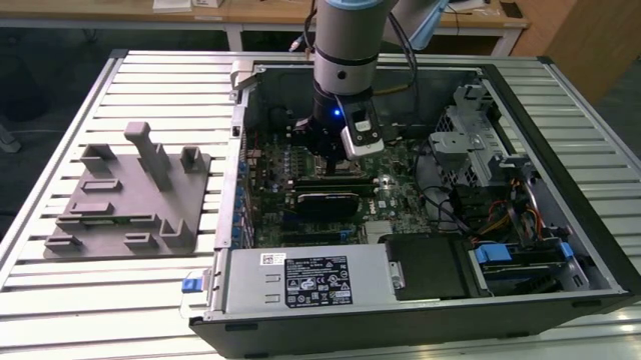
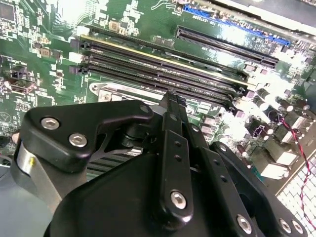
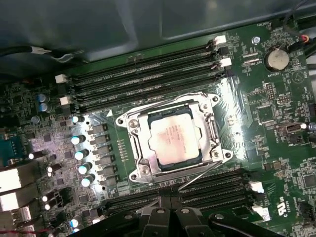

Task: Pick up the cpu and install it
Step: 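Install the second cpu locking lever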

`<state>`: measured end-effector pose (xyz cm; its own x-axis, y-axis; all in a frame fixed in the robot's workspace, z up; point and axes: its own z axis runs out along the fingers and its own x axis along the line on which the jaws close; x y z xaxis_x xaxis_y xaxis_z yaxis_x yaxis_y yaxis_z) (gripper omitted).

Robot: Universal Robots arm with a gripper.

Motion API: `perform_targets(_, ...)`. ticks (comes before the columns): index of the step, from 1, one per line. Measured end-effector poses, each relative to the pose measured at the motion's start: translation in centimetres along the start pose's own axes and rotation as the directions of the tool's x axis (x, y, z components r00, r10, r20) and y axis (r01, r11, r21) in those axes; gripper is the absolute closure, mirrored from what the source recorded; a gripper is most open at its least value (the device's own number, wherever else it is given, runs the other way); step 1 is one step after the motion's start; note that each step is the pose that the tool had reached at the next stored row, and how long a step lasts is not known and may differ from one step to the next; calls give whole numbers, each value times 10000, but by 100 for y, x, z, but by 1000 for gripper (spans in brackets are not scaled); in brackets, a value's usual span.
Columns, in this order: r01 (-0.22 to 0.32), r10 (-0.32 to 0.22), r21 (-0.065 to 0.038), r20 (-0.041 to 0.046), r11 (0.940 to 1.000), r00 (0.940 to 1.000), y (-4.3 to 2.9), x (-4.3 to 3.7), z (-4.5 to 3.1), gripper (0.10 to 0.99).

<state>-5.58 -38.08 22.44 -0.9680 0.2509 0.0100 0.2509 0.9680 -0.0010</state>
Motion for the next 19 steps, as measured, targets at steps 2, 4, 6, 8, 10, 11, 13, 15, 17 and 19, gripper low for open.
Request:
perform_targets(2, -1, 1, 0, 0, 10000, 10000, 0, 0, 0, 980)
perform_targets(4, 47, -47, -5, 0, 10000, 10000, -1, -1, 5, 980)
perform_targets(6, 275, -275, -4, -1, 9996, 9996, 0, -1, 14, 980)
perform_targets(8, 529, -529, -10, -3, 9986, 9986, -1, 0, 27, 980)
perform_targets(10, 746, -746, -27, -7, 9972, 9972, -2, 2, 41, 980)
perform_targets(11, 830, -830, -39, -9, 9965, 9965, -4, 5, 49, 980)
perform_targets(13, 977, -977, -73, -14, 9952, 9952, -10, 13, 66, 980)
perform_targets(15, 1089, -1089, -110, -20, 9940, 9940, -21, 23, 82, 980)
perform_targets(17, 1186, -1186, -161, -28, 9928, 9929, -34, 34, 96, 980)
perform_targets(19, 1259, -1260, -237, -38, 9918, 9920, -47, 42, 106, 980)
